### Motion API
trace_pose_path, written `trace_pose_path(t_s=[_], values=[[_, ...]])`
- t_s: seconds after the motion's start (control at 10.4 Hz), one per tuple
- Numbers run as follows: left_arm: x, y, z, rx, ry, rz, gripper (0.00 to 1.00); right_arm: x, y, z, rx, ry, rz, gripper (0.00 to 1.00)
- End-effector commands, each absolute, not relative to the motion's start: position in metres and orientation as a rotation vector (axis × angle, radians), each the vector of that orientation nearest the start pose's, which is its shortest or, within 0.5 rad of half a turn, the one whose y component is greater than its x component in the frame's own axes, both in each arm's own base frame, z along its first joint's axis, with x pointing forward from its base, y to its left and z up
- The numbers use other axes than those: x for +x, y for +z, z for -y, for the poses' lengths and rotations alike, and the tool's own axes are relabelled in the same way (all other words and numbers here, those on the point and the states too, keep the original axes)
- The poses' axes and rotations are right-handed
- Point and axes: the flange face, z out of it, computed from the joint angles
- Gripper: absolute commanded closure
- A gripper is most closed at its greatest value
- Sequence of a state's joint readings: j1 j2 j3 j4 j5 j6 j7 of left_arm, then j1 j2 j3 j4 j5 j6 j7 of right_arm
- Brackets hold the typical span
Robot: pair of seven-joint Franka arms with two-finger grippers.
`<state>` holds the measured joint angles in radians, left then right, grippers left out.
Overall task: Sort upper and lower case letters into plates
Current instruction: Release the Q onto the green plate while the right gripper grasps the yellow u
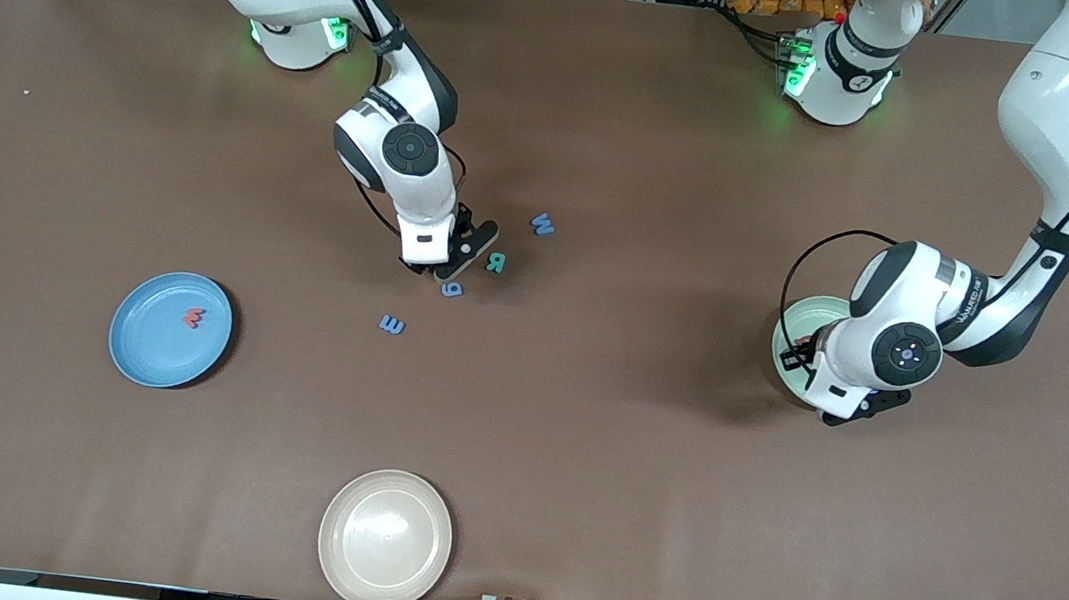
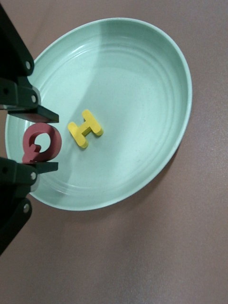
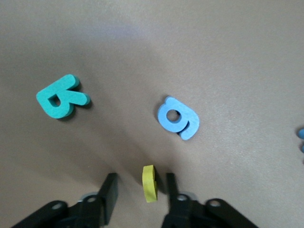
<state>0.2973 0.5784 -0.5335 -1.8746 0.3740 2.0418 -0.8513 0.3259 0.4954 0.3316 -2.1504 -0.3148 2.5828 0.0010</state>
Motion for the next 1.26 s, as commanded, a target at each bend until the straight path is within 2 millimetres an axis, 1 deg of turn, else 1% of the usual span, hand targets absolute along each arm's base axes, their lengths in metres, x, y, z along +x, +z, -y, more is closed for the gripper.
trace_pose_path(t_s=[0.0, 0.1, 0.19, 0.29, 0.39, 0.48, 0.58, 0.68, 0.77, 0.87, 0.97, 1.06, 1.16], values=[[0.59, 0.222, 0.111, -2.897, 0.38, 0.587, 0.08, 0.442, 0.174, -0.354, -2.863, 0.0, 1.357, 1.0], [0.59, 0.225, 0.112, -2.896, 0.375, 0.585, 0.01, 0.443, 0.175, -0.354, -2.863, -0.003, 1.357, 1.0], [0.59, 0.225, 0.113, -2.897, 0.373, 0.581, 0.0, 0.444, 0.176, -0.354, -2.862, -0.005, 1.359, 1.0], [0.591, 0.227, 0.115, -2.898, 0.368, 0.585, 0.0, 0.448, 0.179, -0.351, -2.868, -0.014, 1.347, 1.0], [0.591, 0.232, 0.121, -2.899, 0.353, 0.586, 0.0, 0.454, 0.186, -0.349, -2.876, -0.034, 1.334, 1.0], [0.591, 0.235, 0.124, -2.901, 0.346, 0.59, 0.0, 0.467, 0.197, -0.338, -2.898, -0.06, 1.297, 1.0], [0.589, 0.238, 0.132, -2.906, 0.342, 0.579, 0.0, 0.482, 0.209, -0.323, -2.924, -0.09, 1.247, 1.0], [0.588, 0.241, 0.14, -2.91, 0.336, 0.564, 0.0, 0.493, 0.222, -0.313, -2.941, -0.127, 1.213, 1.0], [0.586, 0.243, 0.145, -2.899, 0.332, 0.584, 0.0, 0.508, 0.232, -0.295, -2.967, -0.155, 1.156, 1.0], [0.583, 0.245, 0.158, -2.889, 0.325, 0.607, 0.0, 0.523, 0.24, -0.27, -2.998, -0.177, 1.081, 1.0], [0.579, 0.248, 0.177, -2.883, 0.31, 0.641, 0.0, 0.539, 0.244, -0.246, -3.024, -0.193, 1.012, 1.0], [0.573, 0.25, 0.201, -2.867, 0.29, 0.684, 0.0, 0.548, 0.247, -0.229, -3.043, -0.201, 0.956, 1.0], [0.567, 0.252, 0.22, -2.864, 0.277, 0.683, 0.0, 0.561, 0.25, -0.2, -3.07, -0.208, 0.881, 1.0]])
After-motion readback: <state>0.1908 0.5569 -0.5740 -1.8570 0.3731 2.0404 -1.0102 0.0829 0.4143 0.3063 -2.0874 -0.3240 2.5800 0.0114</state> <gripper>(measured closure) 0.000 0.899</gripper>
